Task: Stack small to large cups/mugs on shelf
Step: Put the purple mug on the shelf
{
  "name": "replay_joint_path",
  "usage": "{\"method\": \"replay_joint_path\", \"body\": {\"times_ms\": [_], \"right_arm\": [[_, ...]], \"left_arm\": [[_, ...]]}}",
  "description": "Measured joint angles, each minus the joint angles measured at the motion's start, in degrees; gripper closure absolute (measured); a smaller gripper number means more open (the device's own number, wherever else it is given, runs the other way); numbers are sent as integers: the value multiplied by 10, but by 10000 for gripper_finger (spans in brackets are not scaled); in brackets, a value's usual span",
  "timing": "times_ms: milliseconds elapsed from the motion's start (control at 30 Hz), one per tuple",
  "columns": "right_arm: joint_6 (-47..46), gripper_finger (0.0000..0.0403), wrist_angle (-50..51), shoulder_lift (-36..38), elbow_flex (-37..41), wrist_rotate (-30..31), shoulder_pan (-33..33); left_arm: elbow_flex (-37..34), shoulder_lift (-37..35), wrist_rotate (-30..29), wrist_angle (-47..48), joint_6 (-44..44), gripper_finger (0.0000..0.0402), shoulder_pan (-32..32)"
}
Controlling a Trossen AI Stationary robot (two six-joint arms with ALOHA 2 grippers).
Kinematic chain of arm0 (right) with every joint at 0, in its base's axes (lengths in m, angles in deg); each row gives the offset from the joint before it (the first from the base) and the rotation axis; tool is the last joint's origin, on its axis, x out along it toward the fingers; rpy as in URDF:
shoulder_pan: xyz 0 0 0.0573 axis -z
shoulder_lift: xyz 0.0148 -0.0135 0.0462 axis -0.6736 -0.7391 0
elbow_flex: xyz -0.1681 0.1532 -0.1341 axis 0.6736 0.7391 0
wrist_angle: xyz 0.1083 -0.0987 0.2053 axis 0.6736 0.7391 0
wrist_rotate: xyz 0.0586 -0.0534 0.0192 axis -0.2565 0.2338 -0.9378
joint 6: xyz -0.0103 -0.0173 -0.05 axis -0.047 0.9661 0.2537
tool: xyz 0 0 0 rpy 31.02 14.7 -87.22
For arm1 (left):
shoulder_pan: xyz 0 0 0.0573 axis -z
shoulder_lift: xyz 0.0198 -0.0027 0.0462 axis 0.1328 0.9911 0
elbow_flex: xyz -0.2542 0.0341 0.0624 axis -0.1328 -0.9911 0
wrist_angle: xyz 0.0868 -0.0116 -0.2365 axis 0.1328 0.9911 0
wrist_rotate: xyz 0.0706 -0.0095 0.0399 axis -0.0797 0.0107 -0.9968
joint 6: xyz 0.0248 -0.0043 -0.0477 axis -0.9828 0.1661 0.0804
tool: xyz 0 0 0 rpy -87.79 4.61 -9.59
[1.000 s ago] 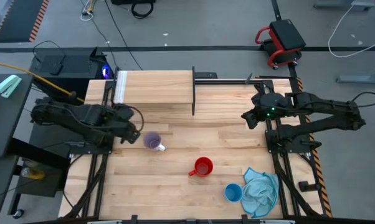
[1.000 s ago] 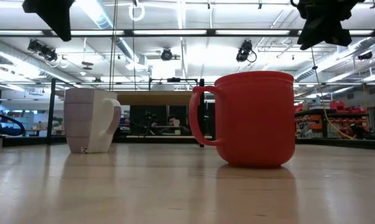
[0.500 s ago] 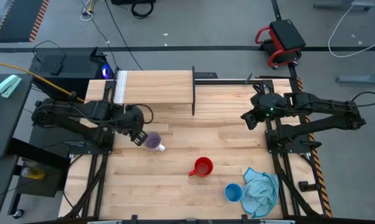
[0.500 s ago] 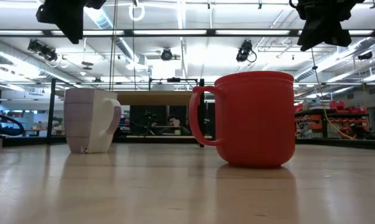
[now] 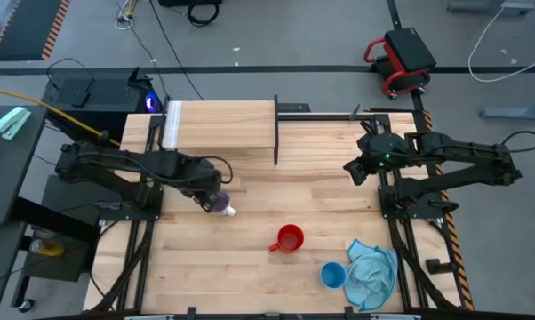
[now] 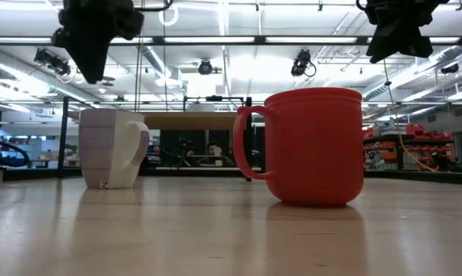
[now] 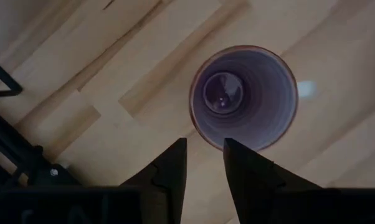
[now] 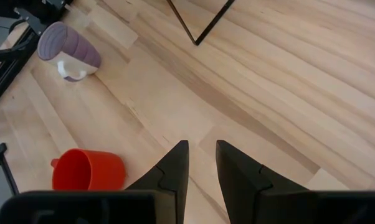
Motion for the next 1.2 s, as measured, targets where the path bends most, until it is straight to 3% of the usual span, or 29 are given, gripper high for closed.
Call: {"method": "replay_joint_path", "body": {"times_ms": [467, 1200], "right_arm": [[0, 314, 0, -15, 0, 0, -5], [-37, 314, -2, -38, 0, 33, -90]], "left_arm": [[0, 85, 43, -33, -58, 272, -55], [0, 90, 68, -38, -84, 265, -88]]}}
